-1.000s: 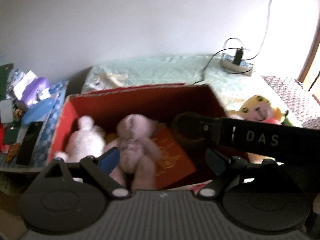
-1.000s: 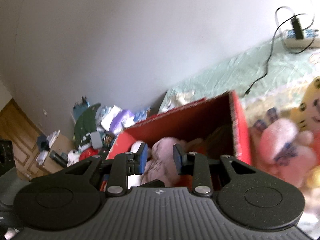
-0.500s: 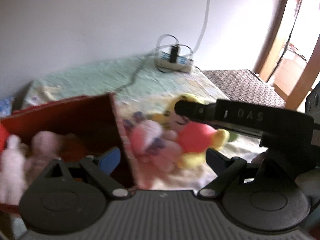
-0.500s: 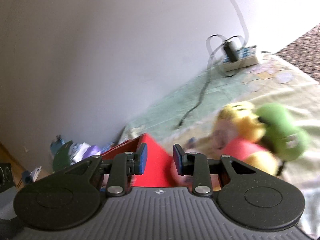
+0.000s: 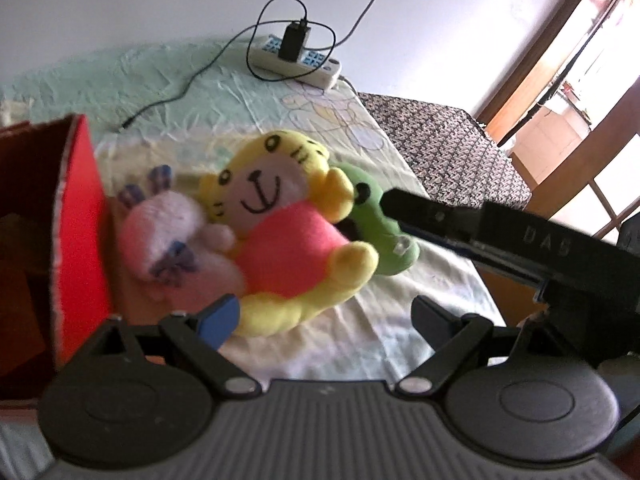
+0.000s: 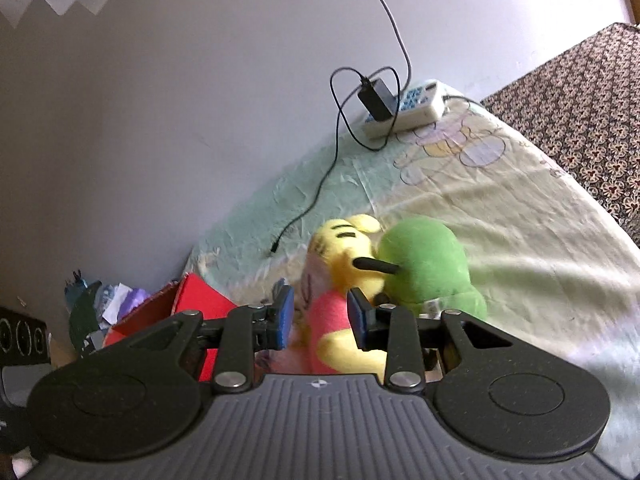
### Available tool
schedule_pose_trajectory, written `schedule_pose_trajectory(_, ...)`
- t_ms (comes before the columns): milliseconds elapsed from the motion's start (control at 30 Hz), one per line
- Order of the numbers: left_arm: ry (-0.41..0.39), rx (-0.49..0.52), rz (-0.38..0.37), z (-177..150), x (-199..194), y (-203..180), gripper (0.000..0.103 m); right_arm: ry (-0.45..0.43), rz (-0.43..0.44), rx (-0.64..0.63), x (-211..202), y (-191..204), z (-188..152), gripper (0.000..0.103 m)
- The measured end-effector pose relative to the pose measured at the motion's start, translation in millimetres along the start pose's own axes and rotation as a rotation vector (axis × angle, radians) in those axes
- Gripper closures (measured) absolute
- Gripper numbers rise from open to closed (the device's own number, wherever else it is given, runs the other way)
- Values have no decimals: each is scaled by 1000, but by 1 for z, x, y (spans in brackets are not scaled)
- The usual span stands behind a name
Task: Organize objects
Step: 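Move the right gripper back to the yellow tiger plush in the pile, then close the right gripper on the yellow tiger plush's pink shirt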
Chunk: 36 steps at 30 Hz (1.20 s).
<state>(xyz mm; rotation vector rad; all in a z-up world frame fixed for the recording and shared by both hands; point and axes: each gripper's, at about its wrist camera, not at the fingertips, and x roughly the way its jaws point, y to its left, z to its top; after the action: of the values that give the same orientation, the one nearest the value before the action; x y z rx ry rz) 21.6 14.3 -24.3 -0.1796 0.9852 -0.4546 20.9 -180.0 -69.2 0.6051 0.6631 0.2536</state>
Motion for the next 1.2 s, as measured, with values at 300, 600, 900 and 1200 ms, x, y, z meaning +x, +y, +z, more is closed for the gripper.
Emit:
schedule_pose_trajectory(300, 32, -44, 22, 10, 34, -1, 11, 95, -2, -54, 24, -9, 10, 64)
schedule_pose_trajectory(600, 62, -58, 39, 18, 59, 4, 11, 179, -31, -135, 62, -6, 19, 61)
schedule_pose_trajectory(900, 109, -77, 44, 24, 88, 13, 8, 219, -41, -223, 90, -1, 17, 46)
schedule_pose_trajectory(1200, 112, -87, 19, 24, 95, 19, 6, 248, 7, -228, 93, -7, 18, 64)
